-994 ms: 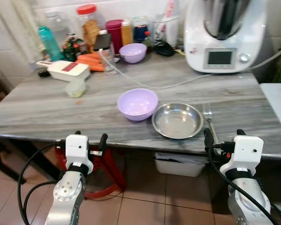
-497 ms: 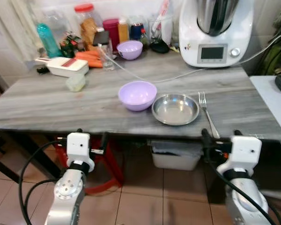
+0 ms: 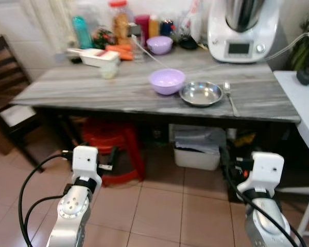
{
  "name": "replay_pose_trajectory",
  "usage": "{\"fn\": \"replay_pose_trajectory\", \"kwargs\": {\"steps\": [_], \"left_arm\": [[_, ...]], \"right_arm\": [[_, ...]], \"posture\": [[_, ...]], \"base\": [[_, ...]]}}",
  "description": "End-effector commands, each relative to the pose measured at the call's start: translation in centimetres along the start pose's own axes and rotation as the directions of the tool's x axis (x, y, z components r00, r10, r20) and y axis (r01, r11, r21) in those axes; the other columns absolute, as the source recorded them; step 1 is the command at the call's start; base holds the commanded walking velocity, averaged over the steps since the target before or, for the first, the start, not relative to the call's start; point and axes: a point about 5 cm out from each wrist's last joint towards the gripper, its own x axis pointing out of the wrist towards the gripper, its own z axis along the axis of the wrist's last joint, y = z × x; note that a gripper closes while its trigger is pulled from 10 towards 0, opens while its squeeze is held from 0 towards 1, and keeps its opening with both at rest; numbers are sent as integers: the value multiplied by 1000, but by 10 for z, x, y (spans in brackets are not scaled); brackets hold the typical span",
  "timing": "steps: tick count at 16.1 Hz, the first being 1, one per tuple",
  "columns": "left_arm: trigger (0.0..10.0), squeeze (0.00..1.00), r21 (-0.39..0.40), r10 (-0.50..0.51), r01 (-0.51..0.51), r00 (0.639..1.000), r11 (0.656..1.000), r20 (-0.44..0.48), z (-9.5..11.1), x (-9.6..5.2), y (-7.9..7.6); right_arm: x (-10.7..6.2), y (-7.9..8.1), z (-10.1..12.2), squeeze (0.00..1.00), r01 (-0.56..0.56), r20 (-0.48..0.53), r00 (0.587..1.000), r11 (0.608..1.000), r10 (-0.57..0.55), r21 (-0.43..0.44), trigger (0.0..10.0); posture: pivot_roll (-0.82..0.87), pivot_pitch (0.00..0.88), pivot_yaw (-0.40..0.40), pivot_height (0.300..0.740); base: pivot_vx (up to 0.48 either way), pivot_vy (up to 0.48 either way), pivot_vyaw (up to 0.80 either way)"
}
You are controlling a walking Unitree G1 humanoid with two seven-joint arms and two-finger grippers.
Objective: Setting the table
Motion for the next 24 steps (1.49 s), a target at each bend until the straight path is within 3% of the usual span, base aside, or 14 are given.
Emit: {"fn": "replay_pose_trajectory", "kwargs": {"steps": [1, 2, 9, 24], "left_arm": [[10000, 0, 2, -24, 24, 1000, 1000, 11, 1, -1, 1], [10000, 0, -7, -66, 66, 997, 998, 33, 4, -2, 0], [10000, 0, -50, -111, 113, 993, 992, 43, 6, -2, -8], [10000, 0, -71, -134, 136, 990, 988, 35, 5, -3, -11]], "right_arm": [[2, 1, 1, 0, -3, 0, 1000, 1000, 3, -1, 10000], [2, 1, 1, 0, -3, 0, 1000, 1000, 3, 4, 10000], [2, 1, 1, 0, -6, -4, 1000, 999, 6, 36, 10000], [3, 2, 0, 0, -35, -19, 999, 999, 36, 40, 10000]], "posture": [[-86, 0, 129, 740], [-86, 0, 131, 740], [-88, 0, 130, 740], [-88, 0, 119, 740]], "base": [[0, 0, 0], [0, 0, 0], [0, 0, 0], [0, -298, -224]]}}
